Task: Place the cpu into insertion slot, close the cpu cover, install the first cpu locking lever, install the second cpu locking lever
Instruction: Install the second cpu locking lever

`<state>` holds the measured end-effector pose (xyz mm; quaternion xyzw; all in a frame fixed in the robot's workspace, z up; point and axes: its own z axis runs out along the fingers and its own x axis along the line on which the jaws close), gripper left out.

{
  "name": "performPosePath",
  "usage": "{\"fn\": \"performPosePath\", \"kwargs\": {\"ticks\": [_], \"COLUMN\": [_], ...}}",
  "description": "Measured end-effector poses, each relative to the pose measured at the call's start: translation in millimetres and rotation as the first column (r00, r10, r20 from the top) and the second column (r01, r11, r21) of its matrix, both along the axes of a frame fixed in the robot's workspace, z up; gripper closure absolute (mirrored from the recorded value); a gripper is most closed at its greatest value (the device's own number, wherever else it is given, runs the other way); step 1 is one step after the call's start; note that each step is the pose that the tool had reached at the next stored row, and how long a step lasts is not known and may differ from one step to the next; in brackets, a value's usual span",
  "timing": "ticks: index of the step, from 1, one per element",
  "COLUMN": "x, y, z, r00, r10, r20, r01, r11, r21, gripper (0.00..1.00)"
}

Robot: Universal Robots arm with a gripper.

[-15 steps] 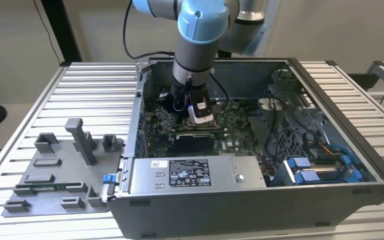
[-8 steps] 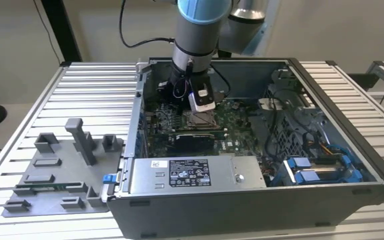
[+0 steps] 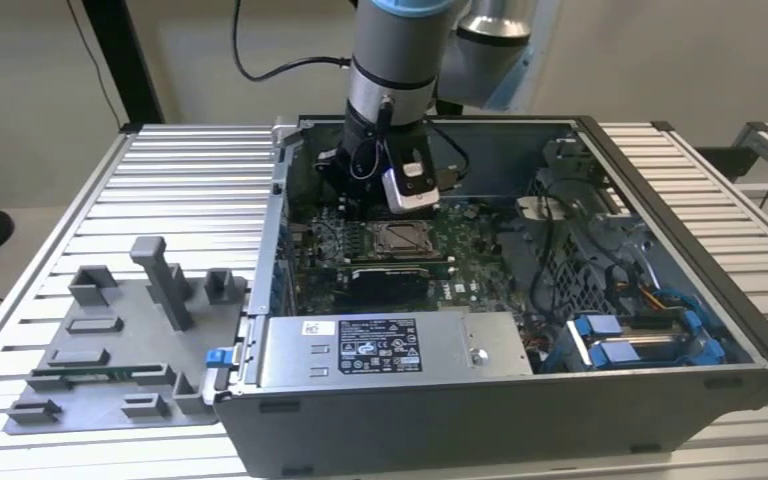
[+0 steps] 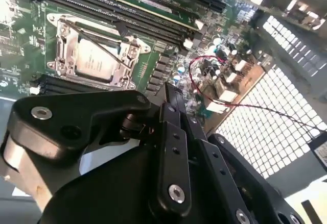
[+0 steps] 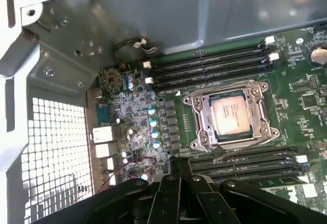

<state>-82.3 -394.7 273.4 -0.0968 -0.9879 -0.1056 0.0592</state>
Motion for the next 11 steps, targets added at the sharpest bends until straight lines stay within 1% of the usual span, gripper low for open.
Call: {"fn": "performPosePath", "kwargs": {"ticks": [1,2,4,5,8,11], "x": [0.3,0.8,2.5,4.2,13.1,25.7], "y": [-0.1,-0.3,-0.6,-0.8,-1.8,-2.8], "z": [0.1,-0.1,-0.6,-1.3,-4.7,-9.4], "r00": [1.0000,0.9999,0.9997,0.9997,0.9996,0.9996], "r10": [0.001,0.002,0.003,0.004,0.005,0.005], "r20": [0.0082,0.0145,0.0232,0.0250,0.0263,0.0263], "r01": [-0.001,-0.002,-0.003,-0.003,-0.004,-0.004], "r11": [1.0000,0.9999,0.9997,0.9997,0.9997,0.9996], "r21": [-0.0088,-0.0139,-0.0226,-0.0250,-0.0257,-0.0267], "gripper": [1.00,1.00,1.00,1.00,1.00,1.00]}}
